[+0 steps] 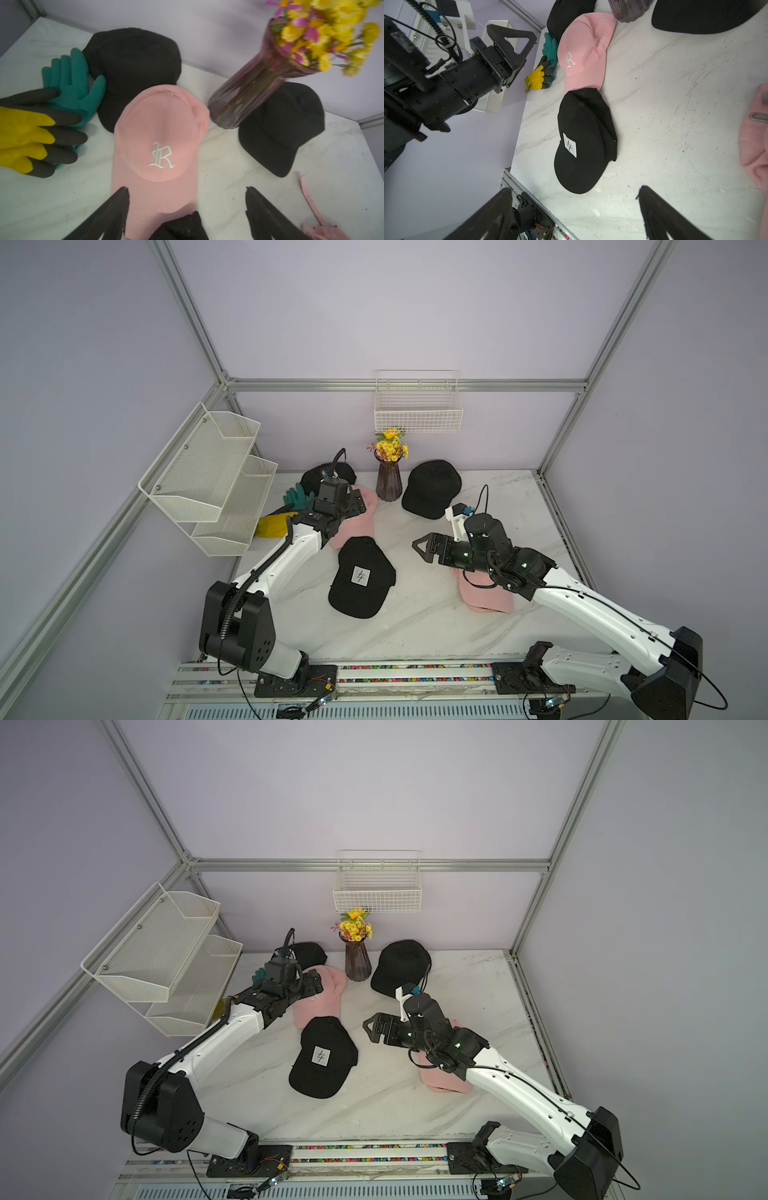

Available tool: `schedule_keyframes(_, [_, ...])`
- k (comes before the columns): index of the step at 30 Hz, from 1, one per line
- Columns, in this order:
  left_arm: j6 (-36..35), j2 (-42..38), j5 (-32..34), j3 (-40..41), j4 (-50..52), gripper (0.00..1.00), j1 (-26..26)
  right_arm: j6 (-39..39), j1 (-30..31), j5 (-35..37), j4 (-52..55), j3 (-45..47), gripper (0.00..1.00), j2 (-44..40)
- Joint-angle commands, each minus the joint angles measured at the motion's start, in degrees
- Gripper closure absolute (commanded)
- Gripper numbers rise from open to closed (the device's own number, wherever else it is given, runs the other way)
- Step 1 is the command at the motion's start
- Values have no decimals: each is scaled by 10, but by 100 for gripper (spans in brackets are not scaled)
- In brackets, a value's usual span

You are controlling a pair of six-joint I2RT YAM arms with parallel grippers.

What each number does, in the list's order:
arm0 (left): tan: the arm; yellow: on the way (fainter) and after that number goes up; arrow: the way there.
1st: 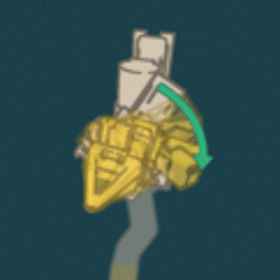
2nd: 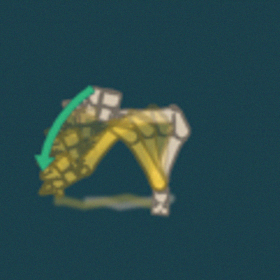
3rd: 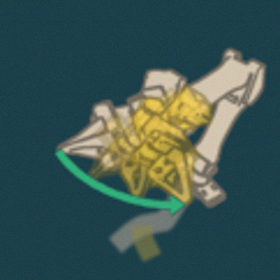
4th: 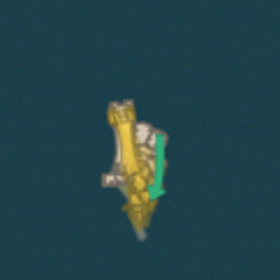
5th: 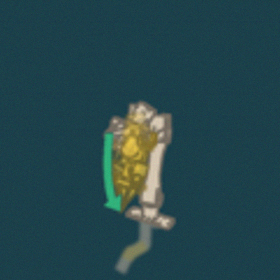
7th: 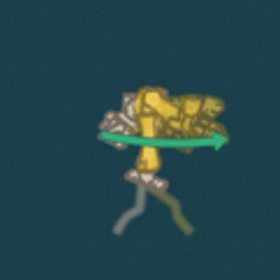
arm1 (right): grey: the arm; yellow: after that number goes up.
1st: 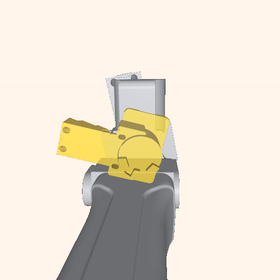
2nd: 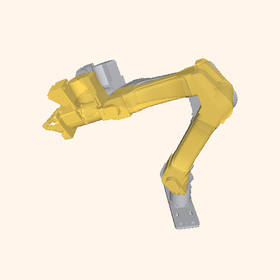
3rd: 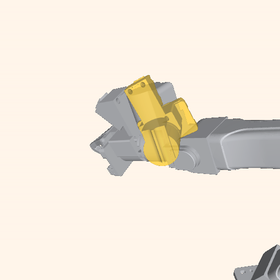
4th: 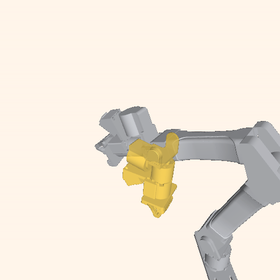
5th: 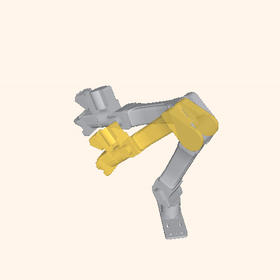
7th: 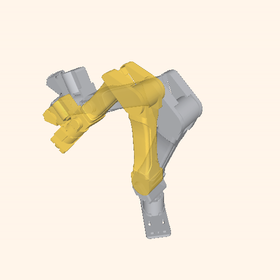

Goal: Stack the baseball caps by color
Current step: Pick up the baseball cap from the center of the board.

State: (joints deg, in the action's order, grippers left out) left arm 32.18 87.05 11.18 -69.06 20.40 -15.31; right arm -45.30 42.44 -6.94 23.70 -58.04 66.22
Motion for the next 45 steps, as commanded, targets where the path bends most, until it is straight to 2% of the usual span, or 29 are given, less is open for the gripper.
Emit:
schedule_keyframes(1, [33, 30, -50, -21, 31, 15, 46, -14, 6, 19, -21, 4, 3, -1])
schedule_keyframes(6, [25, 100, -113, -40, -50, 28, 109, -21, 7, 15, -20, 3, 3, 2])
schedule_keyframes(10, [-4, 184, -152, -98, -76, 35, 149, -20, 7, 10, -13, -12, 3, 14])
schedule_keyframes(14, [-20, 256, -154, -162, -71, 41, 166, -19, 8, 14, -13, -25, 3, 26])
schedule_keyframes(16, [-15, 290, -189, -186, -79, 44, 175, -18, 9, 15, -11, -35, 3, 33])
schedule_keyframes(21, [-14, 334, -294, -210, -134, 45, 183, -15, 9, 16, -5, -54, 3, 59])
schedule_keyframes(23, [-8, 345, -307, -212, -148, 47, 186, -15, 9, 14, -2, -62, 3, 70])
schedule_keyframes(25, [-5, 356, -310, -217, -141, 54, 189, -19, 9, 11, -6, -66, 3, 77])
schedule_keyframes(27, [-6, 361, -317, -213, -139, 64, 189, -26, 8, 12, -16, -67, 3, 78])
schedule_keyframes(31, [4, 333, -324, -153, -195, 92, 190, -29, 9, 23, -20, -66, 3, 81])
schedule_keyframes(33, [20, 316, -337, -126, -231, 100, 191, -28, 9, 32, -20, -66, 3, 83])
schedule_keyframes(38, [102, 274, -371, -88, -316, 100, 192, -25, 9, 47, -18, -74, 3, 87])
schedule_keyframes(45, [302, 179, -345, -15, -443, 100, 191, -37, 9, 119, -46, -74, 3, 101])
